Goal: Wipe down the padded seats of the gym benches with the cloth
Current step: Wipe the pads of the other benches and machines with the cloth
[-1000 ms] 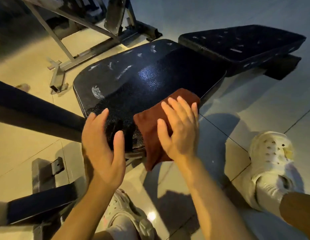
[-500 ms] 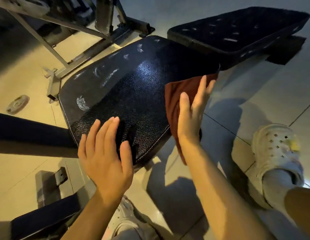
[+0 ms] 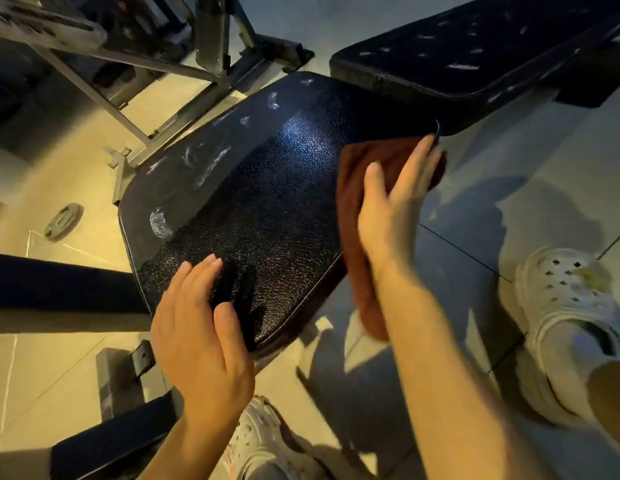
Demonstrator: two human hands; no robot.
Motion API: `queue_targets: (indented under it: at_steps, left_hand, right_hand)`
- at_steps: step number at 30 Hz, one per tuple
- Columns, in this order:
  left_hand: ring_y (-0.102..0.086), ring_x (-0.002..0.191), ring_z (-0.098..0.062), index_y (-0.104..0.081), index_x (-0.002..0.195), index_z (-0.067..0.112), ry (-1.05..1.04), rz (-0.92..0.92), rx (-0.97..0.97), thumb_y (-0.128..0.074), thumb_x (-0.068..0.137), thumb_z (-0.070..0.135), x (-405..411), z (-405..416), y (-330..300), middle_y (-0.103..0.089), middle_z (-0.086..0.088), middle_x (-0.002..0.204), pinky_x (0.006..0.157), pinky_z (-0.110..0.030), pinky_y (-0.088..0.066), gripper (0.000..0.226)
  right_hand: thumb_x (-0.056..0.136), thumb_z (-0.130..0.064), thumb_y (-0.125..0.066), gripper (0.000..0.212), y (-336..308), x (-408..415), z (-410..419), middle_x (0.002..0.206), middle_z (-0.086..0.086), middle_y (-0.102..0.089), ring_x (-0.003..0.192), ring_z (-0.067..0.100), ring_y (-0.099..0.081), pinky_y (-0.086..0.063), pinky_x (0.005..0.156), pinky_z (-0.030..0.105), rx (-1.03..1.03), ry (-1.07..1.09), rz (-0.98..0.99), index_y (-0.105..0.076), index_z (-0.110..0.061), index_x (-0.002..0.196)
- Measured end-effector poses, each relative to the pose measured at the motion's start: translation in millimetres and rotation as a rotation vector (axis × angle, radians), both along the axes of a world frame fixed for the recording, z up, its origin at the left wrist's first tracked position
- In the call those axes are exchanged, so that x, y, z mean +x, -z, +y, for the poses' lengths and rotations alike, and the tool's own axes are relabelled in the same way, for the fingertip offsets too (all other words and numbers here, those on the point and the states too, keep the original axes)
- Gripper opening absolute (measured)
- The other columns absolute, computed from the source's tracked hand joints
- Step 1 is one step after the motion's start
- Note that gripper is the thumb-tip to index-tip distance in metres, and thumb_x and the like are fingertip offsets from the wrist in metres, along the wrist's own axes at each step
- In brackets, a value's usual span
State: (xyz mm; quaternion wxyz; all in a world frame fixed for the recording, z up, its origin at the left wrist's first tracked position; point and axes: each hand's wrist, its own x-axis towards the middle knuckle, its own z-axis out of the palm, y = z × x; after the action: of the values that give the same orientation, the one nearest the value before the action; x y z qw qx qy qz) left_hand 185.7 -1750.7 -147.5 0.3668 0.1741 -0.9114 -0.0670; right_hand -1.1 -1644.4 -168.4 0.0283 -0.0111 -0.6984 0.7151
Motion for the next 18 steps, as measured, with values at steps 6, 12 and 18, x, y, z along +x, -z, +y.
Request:
queue_targets:
  at_steps: [6, 12, 18]
  left_hand:
    - [-0.043, 0.133, -0.024, -0.052, 0.13, 0.013, -0.002, -0.011, 0.063, -0.026, 0.101, 0.036, -1, 4, -5, -0.053, -0.001, 0.135, 0.108, -0.037, -0.03, 0.045]
    - [-0.042, 0.134, -0.03, -0.047, 0.134, 0.012, -0.091, 0.045, 0.281, -0.031, 0.1, 0.037, -1, 4, -14, -0.052, -0.011, 0.138, 0.11, -0.053, -0.033, 0.046]
    - [-0.045, 0.13, -0.023, -0.059, 0.125, 0.014, -0.139, 0.044, 0.376, -0.034, 0.097, 0.041, -1, 17, -30, -0.054, -0.006, 0.134, 0.107, -0.055, -0.036, 0.046]
  right_hand:
    - [0.102, -0.039, -0.035, 0.068, -19, -1, 7, 0.163, 0.014, 0.007, 0.15, 0.028, 0.009, 0.001, 0.122, 0.039, 0.712, -0.133, 0.056, -0.006, -0.007, 0.155]
    - [0.09, -0.046, -0.01, 0.075, -42, 104, -24, 0.157, 0.017, -0.027, 0.148, 0.029, -0.021, -0.004, 0.12, 0.048, 1.06, -0.573, 0.394, -0.03, -0.006, 0.15]
    - [0.101, -0.054, -0.021, 0.07, -51, 60, -18, 0.164, 0.005, 0.003, 0.151, 0.019, 0.006, 0.011, 0.119, 0.037, 1.151, -0.859, 0.511, -0.002, -0.015, 0.156]
